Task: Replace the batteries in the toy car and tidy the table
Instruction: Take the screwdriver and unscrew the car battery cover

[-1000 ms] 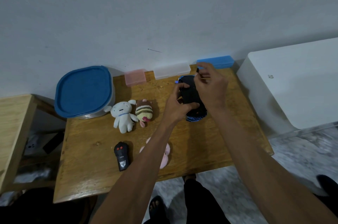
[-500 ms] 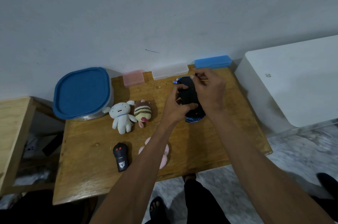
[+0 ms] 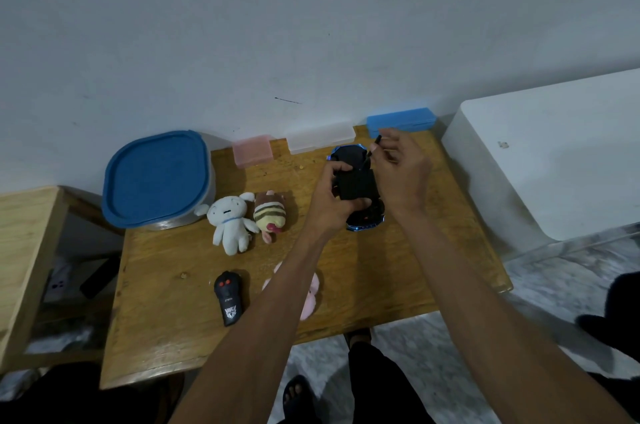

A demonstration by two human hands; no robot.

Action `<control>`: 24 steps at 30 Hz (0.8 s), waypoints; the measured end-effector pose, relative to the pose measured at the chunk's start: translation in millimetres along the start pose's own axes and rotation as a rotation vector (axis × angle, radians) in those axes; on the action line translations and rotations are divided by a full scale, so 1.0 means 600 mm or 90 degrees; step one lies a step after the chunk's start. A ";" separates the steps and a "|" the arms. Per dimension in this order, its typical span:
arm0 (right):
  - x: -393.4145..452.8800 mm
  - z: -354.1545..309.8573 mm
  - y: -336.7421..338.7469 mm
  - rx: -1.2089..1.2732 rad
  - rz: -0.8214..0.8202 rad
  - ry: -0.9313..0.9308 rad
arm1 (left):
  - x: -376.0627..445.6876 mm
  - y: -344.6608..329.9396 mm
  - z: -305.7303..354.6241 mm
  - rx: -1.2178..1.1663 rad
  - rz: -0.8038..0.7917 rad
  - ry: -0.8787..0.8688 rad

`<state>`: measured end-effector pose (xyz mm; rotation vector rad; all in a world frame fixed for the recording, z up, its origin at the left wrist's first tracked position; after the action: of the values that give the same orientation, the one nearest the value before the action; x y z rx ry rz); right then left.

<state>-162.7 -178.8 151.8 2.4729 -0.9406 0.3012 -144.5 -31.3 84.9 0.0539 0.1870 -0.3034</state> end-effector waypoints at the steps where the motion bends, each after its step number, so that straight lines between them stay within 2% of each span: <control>1: 0.000 0.002 0.001 0.004 0.001 -0.012 | 0.000 0.000 0.000 0.002 -0.003 0.002; 7: 0.004 0.011 0.013 0.056 0.035 -0.061 | -0.001 0.000 -0.007 0.004 -0.007 0.007; 10: 0.006 0.026 0.025 0.019 0.050 -0.048 | -0.003 0.003 -0.016 0.010 -0.007 0.006; 15: -0.026 0.106 0.029 -0.105 0.007 -0.120 | 0.001 0.002 -0.034 0.025 -0.003 -0.004; 24: -0.120 0.243 0.014 -0.307 -0.137 -0.300 | 0.001 -0.018 -0.058 0.024 -0.029 0.033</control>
<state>-216.5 -217.0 3.1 2.1873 -0.7890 -0.5432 -153.6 -38.8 50.1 0.0953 0.2335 -0.3506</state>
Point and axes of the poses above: each hand's wrist, its own x-axis towards the middle knuckle, its own y-axis out of the back of the hand, z = x × y, the point moved 6 cm from there along x, towards the middle knuckle, and after that the axes turned 2 degrees about z, right-handed, at the moved point
